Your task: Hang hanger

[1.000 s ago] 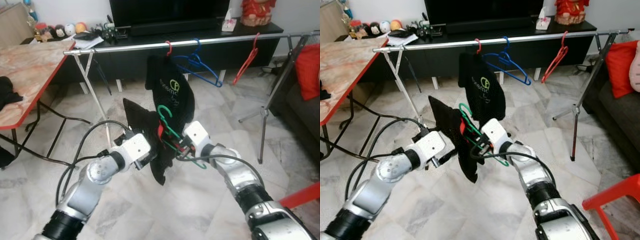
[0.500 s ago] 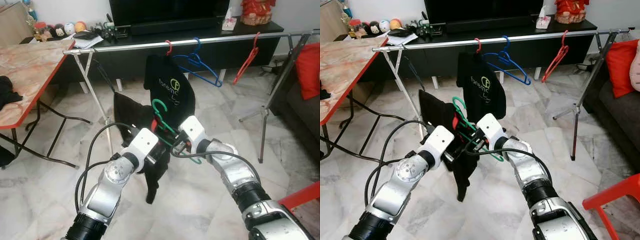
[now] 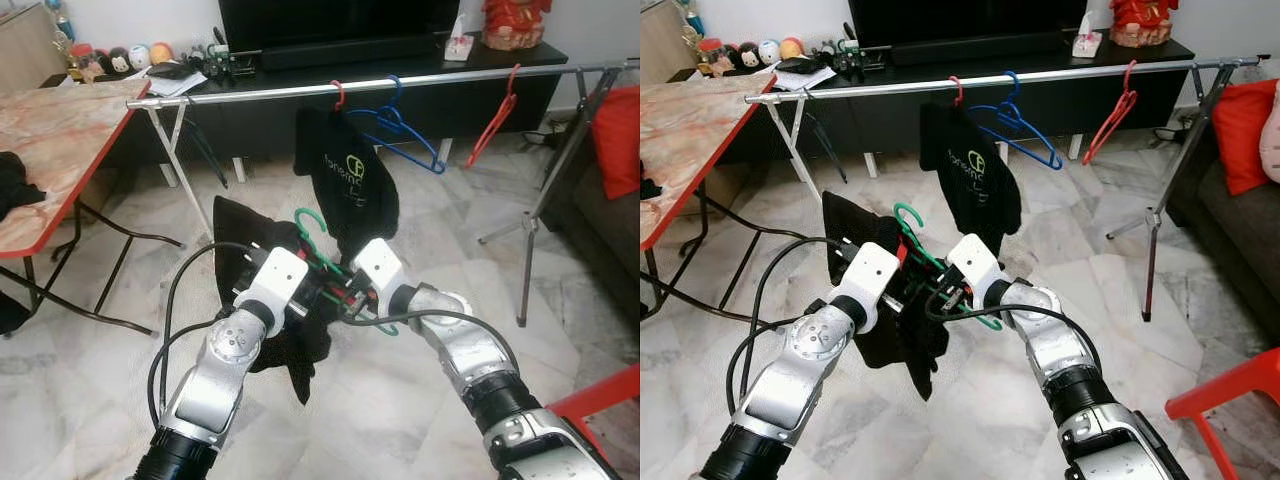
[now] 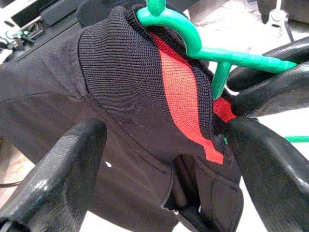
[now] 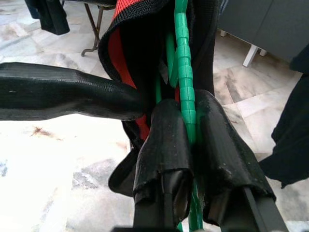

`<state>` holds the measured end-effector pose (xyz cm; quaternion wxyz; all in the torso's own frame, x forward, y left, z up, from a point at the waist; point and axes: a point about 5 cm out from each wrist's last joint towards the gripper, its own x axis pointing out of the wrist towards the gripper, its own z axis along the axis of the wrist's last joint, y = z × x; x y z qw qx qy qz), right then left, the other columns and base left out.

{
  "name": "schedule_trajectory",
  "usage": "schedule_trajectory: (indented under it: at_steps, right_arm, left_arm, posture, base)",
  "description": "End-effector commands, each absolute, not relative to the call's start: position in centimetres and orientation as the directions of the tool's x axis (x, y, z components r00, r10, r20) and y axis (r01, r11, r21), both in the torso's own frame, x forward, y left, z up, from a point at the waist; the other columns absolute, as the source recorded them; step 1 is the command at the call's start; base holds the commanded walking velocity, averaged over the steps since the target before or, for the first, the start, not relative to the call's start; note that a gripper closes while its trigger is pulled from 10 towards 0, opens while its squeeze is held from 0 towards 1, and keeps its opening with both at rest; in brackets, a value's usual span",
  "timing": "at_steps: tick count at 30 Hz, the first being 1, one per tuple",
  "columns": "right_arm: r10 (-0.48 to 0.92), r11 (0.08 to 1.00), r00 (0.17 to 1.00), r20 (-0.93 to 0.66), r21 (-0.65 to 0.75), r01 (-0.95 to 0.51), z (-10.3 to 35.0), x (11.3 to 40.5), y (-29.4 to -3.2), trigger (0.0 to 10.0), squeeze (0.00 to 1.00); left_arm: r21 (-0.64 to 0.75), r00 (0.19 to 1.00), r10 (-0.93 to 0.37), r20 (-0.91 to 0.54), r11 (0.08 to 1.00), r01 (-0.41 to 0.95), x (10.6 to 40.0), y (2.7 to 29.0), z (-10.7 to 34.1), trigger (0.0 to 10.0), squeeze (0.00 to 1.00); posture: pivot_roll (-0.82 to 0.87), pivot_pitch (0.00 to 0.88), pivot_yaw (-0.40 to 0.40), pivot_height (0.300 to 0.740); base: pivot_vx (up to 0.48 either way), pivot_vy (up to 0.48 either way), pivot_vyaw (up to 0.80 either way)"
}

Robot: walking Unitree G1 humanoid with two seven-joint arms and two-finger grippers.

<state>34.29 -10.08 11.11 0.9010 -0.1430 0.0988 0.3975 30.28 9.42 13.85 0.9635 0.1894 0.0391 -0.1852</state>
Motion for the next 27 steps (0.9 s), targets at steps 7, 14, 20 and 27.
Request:
schedule_trajectory:
  at_steps: [7, 14, 20, 27]
  right_arm:
    - [0.734, 0.599, 0.629, -0.255, -0.192, -0.777, 12.2, 33.7, -9.4, 0.0, 0.00]
    - [0.745, 0.586, 0.615, -0.257, -0.187, -0.788, 12.2, 33.5, -9.2, 0.0, 0.00]
    - [0.749, 0.581, 0.610, -0.257, -0.187, -0.792, 12.4, 33.5, -9.1, 0.0, 0.00]
    - [0.753, 0.578, 0.607, -0.253, -0.188, -0.794, 12.6, 33.5, -9.0, 0.0, 0.00]
  left_arm:
    - [0.360, 0.979, -0.178, -0.098, 0.911, 0.202, 31.2, 11.5, 14.8, 10.0, 0.00]
    - [0.357, 0.985, -0.136, -0.108, 0.919, 0.166, 31.3, 12.3, 14.6, 10.0, 0.00]
    - [0.359, 0.975, -0.171, -0.144, 0.909, 0.213, 31.2, 12.4, 13.9, 10.0, 0.00]
    - [0.362, 0.979, -0.152, -0.136, 0.912, 0.192, 31.3, 13.0, 14.0, 0.0, 0.00]
  posture:
    - [-0.08, 0.025, 0.077, 0.740]
    - [-0.07, 0.032, 0.075, 0.740]
    - [-0.08, 0.036, 0.077, 0.740]
    - [-0.07, 0.043, 0.081, 0.740]
  base:
    - [0.000, 0.000, 0.00]
    - [0.000, 0.000, 0.00]
    - [0.000, 0.000, 0.00]
    - [0.000, 0.000, 0.00]
